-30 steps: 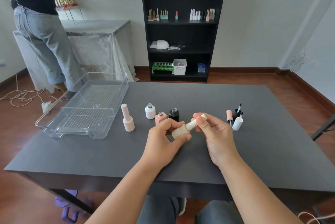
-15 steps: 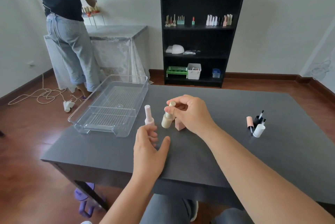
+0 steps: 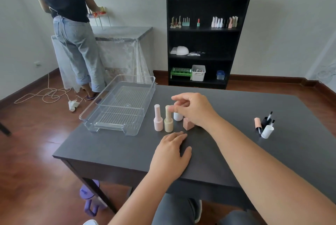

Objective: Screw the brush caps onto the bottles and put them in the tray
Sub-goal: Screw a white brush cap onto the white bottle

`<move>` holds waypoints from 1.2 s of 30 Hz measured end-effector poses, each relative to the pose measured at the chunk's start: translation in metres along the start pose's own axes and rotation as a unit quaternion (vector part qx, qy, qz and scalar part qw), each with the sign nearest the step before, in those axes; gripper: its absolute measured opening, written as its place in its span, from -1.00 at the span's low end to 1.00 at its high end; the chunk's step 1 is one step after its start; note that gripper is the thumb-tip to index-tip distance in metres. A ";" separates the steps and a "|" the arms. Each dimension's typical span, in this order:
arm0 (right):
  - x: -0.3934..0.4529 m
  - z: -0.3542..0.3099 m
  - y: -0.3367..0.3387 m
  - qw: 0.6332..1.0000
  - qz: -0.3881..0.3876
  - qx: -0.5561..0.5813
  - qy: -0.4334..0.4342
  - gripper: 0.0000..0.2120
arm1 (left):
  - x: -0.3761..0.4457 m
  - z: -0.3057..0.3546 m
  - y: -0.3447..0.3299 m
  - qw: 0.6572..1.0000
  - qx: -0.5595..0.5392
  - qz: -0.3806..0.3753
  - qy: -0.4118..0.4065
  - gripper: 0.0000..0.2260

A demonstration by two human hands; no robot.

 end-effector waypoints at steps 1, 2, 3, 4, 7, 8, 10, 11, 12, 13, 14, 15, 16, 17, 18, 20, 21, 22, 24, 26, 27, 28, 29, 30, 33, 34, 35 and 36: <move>-0.002 0.004 0.011 1.000 0.023 0.009 -0.005 -0.64 | 0.002 0.001 -0.002 1.000 -0.001 -0.013 0.002 -0.53; -0.005 0.009 0.024 0.999 0.049 0.013 -0.005 -0.69 | 0.004 0.001 -0.003 1.000 -0.007 -0.023 0.008 -0.48; -0.009 0.014 0.036 0.997 0.075 0.017 -0.003 -0.75 | 0.006 0.002 -0.004 0.999 -0.020 -0.030 0.018 -0.43; -0.014 0.020 0.049 0.995 0.099 0.026 -0.004 -0.81 | 0.009 0.002 -0.005 0.998 -0.038 -0.033 0.031 -0.40; -0.035 0.040 0.078 0.985 0.154 0.078 -0.023 -0.91 | 0.019 0.007 -0.007 0.991 -0.105 -0.030 0.080 -0.37; -0.043 0.046 0.085 0.981 0.169 0.089 -0.033 -0.88 | 0.023 0.008 -0.009 0.987 -0.126 -0.027 0.098 -0.38; -0.059 0.058 0.095 0.975 0.192 0.101 -0.054 -0.85 | 0.031 0.011 -0.011 0.977 -0.161 -0.012 0.137 -0.43; -0.066 0.063 0.099 0.973 0.199 0.104 -0.060 -0.84 | 0.035 0.011 -0.012 0.973 -0.173 -0.002 0.154 -0.46; -0.074 0.066 0.103 0.971 0.204 0.105 -0.062 -0.83 | 0.040 0.011 -0.013 0.969 -0.181 0.006 0.169 -0.49; -0.081 0.069 0.107 0.971 0.208 0.104 -0.060 -0.82 | 0.044 0.010 -0.014 0.966 -0.183 0.008 0.181 -0.51; -0.087 0.071 0.111 0.970 0.213 0.102 -0.059 -0.82 | 0.048 0.010 -0.016 0.966 -0.178 0.008 0.189 -0.51; -0.092 0.074 0.117 0.969 0.219 0.099 -0.057 -0.82 | 0.052 0.008 -0.017 0.967 -0.166 0.009 0.193 -0.51; -0.098 0.076 0.123 0.967 0.229 0.094 -0.054 -0.82 | 0.056 0.007 -0.019 0.969 -0.150 0.012 0.193 -0.51; -0.103 0.078 0.130 0.965 0.242 0.086 -0.050 -0.82 | 0.060 0.006 -0.021 0.973 -0.131 0.016 0.190 -0.51; -0.108 0.081 0.139 0.961 0.260 0.081 -0.048 -0.81 | 0.063 0.004 -0.022 0.976 -0.112 0.019 0.187 -0.51; -0.117 0.091 0.157 0.948 0.303 0.080 -0.053 -0.81 | 0.070 -0.002 -0.022 0.978 -0.085 0.039 0.184 -0.52; -0.121 0.097 0.165 0.943 0.321 0.071 -0.057 -0.80 | 0.073 -0.005 -0.021 0.977 -0.082 0.051 0.188 -0.53; -0.125 0.103 0.173 0.938 0.335 0.057 -0.065 -0.80 | 0.076 -0.008 -0.020 0.976 -0.081 0.058 0.191 -0.54; -0.131 0.118 0.183 0.933 0.347 0.025 -0.089 -0.81 | 0.081 -0.011 -0.020 0.979 -0.065 0.055 0.183 -0.56; -0.135 0.130 0.189 0.932 0.348 -0.007 -0.103 -0.81 | 0.084 -0.013 -0.021 0.983 -0.055 0.038 0.169 -0.53; -0.136 0.133 0.190 0.932 0.347 -0.024 -0.101 -0.79 | 0.084 -0.013 -0.022 0.984 -0.055 0.032 0.164 -0.52; -0.136 0.135 0.190 0.932 0.346 -0.042 -0.096 -0.78 | 0.083 -0.013 -0.022 0.985 -0.057 0.031 0.159 -0.53; -0.135 0.135 0.190 0.932 0.347 -0.058 -0.087 -0.77 | 0.082 -0.013 -0.022 0.986 -0.060 0.037 0.152 -0.54; -0.133 0.134 0.189 0.932 0.347 -0.071 -0.079 -0.76 | 0.081 -0.013 -0.022 0.987 -0.061 0.047 0.144 -0.57; -0.129 0.142 0.184 0.931 0.341 -0.089 -0.100 -0.72 | 0.078 -0.013 -0.022 0.987 -0.062 0.060 0.132 -0.65; -0.128 0.146 0.182 0.930 0.335 -0.096 -0.117 -0.70 | 0.078 -0.013 -0.022 0.987 -0.066 0.061 0.135 -0.67; -0.127 0.151 0.180 0.929 0.330 -0.102 -0.133 -0.68 | 0.077 -0.012 -0.021 0.986 -0.071 0.064 0.136 -0.68; -0.126 0.155 0.178 0.928 0.326 -0.106 -0.146 -0.66 | 0.077 -0.012 -0.021 0.986 -0.075 0.069 0.133 -0.69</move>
Point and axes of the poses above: each hand's wrist, its own x-axis towards the middle knuckle, its own y-axis out of the back of the hand, z = x × y, the point moved 5 cm from there along x, towards the middle knuckle, and after that the axes turned 8 degrees about z, right-handed, at the moved point
